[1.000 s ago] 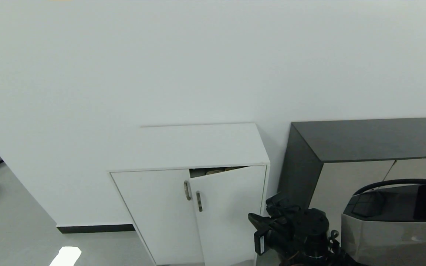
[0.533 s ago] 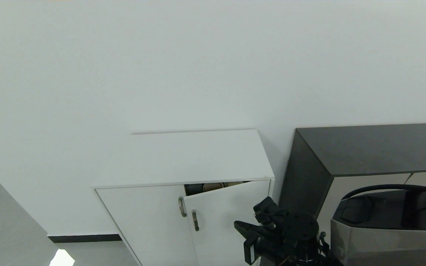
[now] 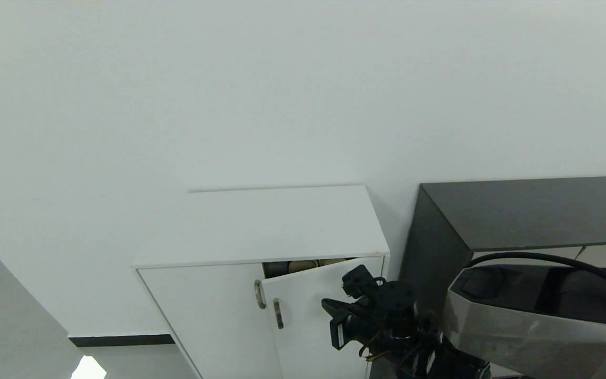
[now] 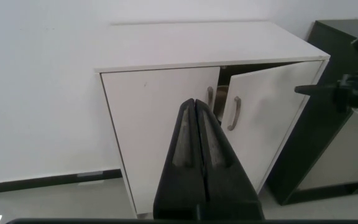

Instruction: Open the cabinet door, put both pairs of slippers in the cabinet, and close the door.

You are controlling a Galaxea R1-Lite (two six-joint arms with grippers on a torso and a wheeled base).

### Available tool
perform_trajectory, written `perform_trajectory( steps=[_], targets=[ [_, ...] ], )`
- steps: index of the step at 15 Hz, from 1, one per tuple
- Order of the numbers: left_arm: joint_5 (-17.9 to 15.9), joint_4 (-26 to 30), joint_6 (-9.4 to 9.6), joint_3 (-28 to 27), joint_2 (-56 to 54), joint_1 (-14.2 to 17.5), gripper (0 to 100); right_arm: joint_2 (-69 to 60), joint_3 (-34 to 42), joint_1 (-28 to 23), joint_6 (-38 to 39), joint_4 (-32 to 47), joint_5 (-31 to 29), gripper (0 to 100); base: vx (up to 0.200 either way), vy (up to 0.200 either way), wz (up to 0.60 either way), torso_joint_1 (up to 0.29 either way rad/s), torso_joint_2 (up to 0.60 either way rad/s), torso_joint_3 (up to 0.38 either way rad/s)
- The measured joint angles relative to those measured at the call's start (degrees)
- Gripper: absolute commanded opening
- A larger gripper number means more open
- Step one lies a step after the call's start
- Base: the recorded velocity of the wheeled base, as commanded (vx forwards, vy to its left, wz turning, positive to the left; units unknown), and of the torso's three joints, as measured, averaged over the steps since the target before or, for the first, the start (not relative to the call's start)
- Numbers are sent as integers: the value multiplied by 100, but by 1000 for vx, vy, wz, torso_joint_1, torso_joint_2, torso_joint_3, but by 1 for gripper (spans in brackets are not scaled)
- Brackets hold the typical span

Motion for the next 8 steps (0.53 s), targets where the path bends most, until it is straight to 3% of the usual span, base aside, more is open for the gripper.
perform_trajectory(
  steps=[8],
  targets=[
    [1, 0, -2, 2, 0, 1, 0, 339, -1301, -491, -40, 1108, -15, 0, 0, 0, 0, 0, 0, 0]
  ],
)
